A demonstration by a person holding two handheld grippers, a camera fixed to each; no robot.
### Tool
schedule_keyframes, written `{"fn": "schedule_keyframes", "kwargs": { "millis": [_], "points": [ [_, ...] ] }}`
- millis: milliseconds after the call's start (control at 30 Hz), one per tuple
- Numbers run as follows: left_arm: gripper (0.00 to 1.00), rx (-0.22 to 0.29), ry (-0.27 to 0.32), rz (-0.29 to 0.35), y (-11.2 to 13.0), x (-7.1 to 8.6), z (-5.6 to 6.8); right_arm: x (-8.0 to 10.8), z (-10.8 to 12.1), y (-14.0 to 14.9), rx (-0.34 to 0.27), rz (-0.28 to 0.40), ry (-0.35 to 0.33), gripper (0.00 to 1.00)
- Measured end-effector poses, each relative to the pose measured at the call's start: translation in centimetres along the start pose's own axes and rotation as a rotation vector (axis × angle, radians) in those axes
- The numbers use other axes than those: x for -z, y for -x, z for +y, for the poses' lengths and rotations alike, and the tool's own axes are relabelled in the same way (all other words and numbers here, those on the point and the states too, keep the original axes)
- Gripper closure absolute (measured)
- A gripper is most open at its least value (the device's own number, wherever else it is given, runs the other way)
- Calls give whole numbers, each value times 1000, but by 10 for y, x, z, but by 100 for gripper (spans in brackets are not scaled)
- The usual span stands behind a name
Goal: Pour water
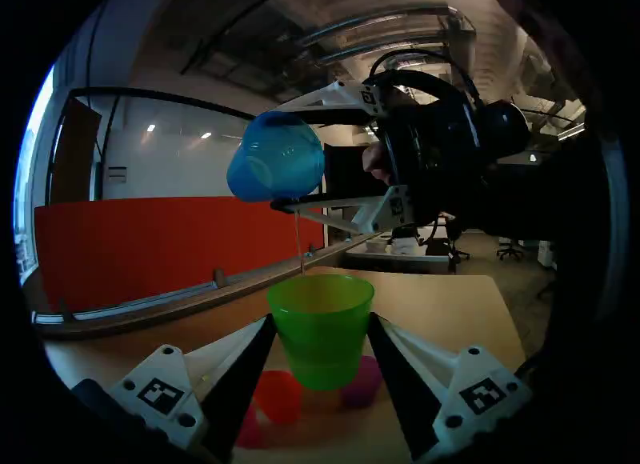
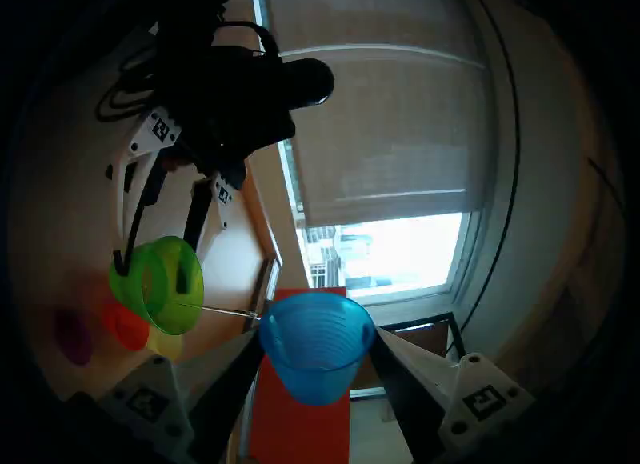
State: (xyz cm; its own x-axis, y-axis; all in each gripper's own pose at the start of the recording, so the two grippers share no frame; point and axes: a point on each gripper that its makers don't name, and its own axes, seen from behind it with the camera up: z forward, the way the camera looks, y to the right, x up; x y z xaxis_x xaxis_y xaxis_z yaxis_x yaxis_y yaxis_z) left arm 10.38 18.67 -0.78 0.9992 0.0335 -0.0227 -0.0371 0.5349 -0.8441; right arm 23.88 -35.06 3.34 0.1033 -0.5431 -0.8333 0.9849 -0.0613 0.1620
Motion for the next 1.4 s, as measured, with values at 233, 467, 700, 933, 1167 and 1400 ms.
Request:
{"fn": "schedule_keyframes", "kwargs": {
  "millis": [233, 467, 700, 933, 1167, 1400],
  "points": [
    [17, -1, -1, 1, 1, -1, 0, 0, -1, -1, 9, 1, -1, 9],
    [17, -3, -3, 2, 1, -1, 0, 0, -1, -2, 12, 3, -1, 9],
    [17, 0, -3, 8, -1, -1, -2, -1, -2, -4, 16, 5, -1, 9],
    [17, 3, -10, 12, -2, -1, -5, -1, -1, -5, 17, 7, -1, 9],
    [18, 2, -13, 13, -2, 0, -5, -2, -1, -6, 20, 9, 2, 9],
    [18, 0, -3, 15, -4, -1, -2, -1, -1, -7, 26, 8, 4, 9]
  ]
}}
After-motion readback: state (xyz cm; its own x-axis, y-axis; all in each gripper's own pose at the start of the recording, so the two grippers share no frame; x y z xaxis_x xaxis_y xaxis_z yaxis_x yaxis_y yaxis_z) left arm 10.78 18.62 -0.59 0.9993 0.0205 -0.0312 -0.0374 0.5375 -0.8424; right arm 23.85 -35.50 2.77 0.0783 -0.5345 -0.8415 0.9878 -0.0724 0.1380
